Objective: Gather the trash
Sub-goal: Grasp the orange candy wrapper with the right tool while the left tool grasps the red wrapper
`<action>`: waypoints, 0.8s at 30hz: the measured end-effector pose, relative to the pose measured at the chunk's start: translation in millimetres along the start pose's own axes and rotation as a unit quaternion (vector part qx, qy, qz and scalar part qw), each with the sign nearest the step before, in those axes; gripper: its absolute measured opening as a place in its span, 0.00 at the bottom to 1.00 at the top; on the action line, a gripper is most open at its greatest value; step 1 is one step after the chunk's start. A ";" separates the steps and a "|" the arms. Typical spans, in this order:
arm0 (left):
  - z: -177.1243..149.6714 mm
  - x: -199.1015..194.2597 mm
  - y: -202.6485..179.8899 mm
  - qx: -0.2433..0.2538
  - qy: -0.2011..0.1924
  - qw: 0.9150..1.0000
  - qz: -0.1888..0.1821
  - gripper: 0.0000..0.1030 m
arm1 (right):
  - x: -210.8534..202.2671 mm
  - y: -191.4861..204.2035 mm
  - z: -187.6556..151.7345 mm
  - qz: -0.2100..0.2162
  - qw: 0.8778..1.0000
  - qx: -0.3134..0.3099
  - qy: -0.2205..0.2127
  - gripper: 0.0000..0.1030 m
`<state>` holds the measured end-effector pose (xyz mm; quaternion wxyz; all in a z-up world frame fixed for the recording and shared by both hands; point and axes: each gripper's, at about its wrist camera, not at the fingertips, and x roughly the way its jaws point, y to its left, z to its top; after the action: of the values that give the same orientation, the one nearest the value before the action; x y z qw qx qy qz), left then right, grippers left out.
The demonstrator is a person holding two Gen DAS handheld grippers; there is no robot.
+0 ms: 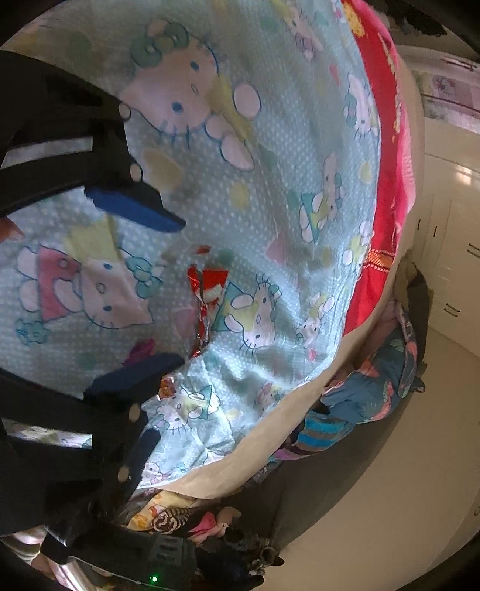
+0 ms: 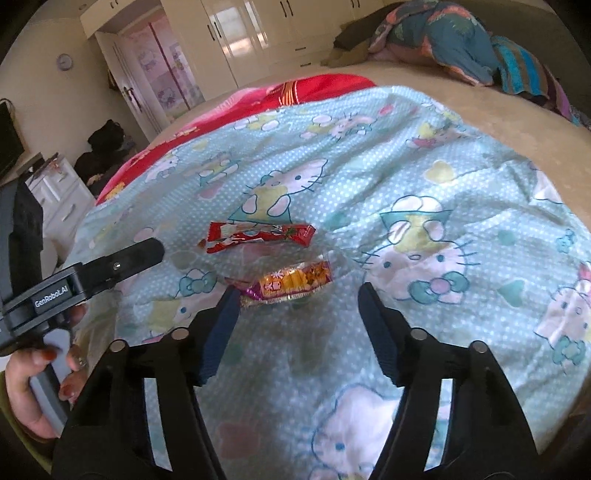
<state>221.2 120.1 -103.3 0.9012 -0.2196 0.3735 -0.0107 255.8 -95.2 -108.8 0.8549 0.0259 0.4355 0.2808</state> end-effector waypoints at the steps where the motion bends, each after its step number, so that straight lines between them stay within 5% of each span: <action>1: 2.3 6.4 0.7 -0.001 0.004 1.000 -0.003 0.54 | 4.0 0.3 1.7 -0.001 1.000 0.000 0.003 0.52; 4: 5.2 21.0 3.5 -0.009 0.017 1.000 -0.005 0.46 | 17.8 -0.7 7.3 -0.007 1.000 -0.002 0.011 0.50; 11: 11.8 54.4 20.2 -0.046 0.040 0.998 -0.012 0.45 | 48.2 -15.3 8.8 -0.002 0.999 0.031 0.045 0.48; 19: 16.0 75.4 29.8 -0.092 0.028 0.994 -0.051 0.45 | 51.4 -15.5 5.2 0.015 0.998 0.032 0.044 0.11; 24: 14.5 78.3 31.9 -0.107 0.027 0.992 -0.055 0.23 | 39.1 -18.0 -6.3 0.021 0.999 0.036 0.031 0.05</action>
<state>282.9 140.2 -159.5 0.8602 -0.3342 0.3843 -0.0265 277.4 -92.0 -146.5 0.8335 0.0571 0.4706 0.2837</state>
